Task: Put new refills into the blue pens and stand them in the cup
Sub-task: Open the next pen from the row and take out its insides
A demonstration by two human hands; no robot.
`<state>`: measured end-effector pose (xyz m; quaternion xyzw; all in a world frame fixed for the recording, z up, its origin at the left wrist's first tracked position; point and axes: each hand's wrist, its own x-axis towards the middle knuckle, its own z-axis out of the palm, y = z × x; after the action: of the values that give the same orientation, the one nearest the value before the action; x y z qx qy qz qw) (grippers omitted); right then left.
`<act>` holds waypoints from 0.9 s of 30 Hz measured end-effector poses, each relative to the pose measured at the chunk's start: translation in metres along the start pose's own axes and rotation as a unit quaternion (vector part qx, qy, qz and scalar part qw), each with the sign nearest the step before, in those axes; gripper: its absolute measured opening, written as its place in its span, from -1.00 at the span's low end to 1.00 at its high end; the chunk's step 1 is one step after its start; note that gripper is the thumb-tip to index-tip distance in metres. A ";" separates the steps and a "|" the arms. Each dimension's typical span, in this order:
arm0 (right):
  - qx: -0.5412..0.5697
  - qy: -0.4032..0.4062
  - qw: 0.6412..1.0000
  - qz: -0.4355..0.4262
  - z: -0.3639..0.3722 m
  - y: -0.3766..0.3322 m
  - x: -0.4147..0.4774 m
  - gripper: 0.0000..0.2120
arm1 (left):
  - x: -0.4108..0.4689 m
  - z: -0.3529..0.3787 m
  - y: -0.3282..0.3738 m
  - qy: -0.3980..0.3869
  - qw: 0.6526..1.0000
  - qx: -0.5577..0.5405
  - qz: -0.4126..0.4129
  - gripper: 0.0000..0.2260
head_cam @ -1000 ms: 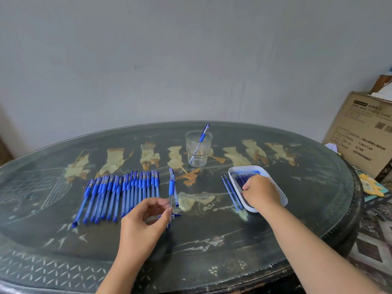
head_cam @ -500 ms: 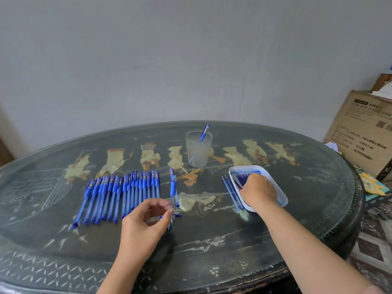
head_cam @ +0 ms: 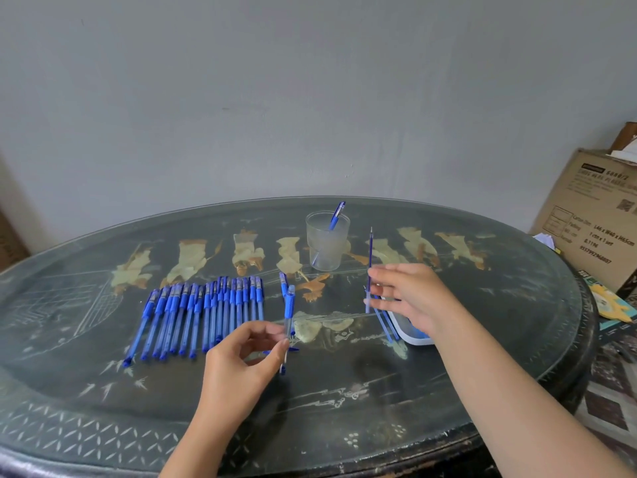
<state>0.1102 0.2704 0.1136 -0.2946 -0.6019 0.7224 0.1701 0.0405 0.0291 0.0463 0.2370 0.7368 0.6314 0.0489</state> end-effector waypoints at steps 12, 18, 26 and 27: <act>0.085 -0.078 0.985 -0.130 0.072 -0.020 -0.031 -0.96 | -0.001 0.000 -0.001 -0.010 1.000 -0.023 -0.003 -0.88; 0.035 -0.077 0.989 -0.124 0.082 -0.018 -0.029 -0.91 | 0.000 -0.003 -0.003 -0.012 1.000 -0.019 0.009 -0.87; 0.014 -0.080 0.989 -0.124 0.088 -0.018 -0.028 -0.90 | 0.001 -0.005 -0.005 -0.012 1.000 -0.017 0.001 -0.87; 0.013 -0.080 0.989 -0.125 0.088 -0.018 -0.028 -0.91 | 0.001 -0.005 -0.005 -0.013 1.000 -0.016 0.002 -0.88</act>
<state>0.0740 0.1895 0.1460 -0.1560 -0.6363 0.7244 0.2145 0.0366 0.0244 0.0431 0.2457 0.7256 0.6399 0.0613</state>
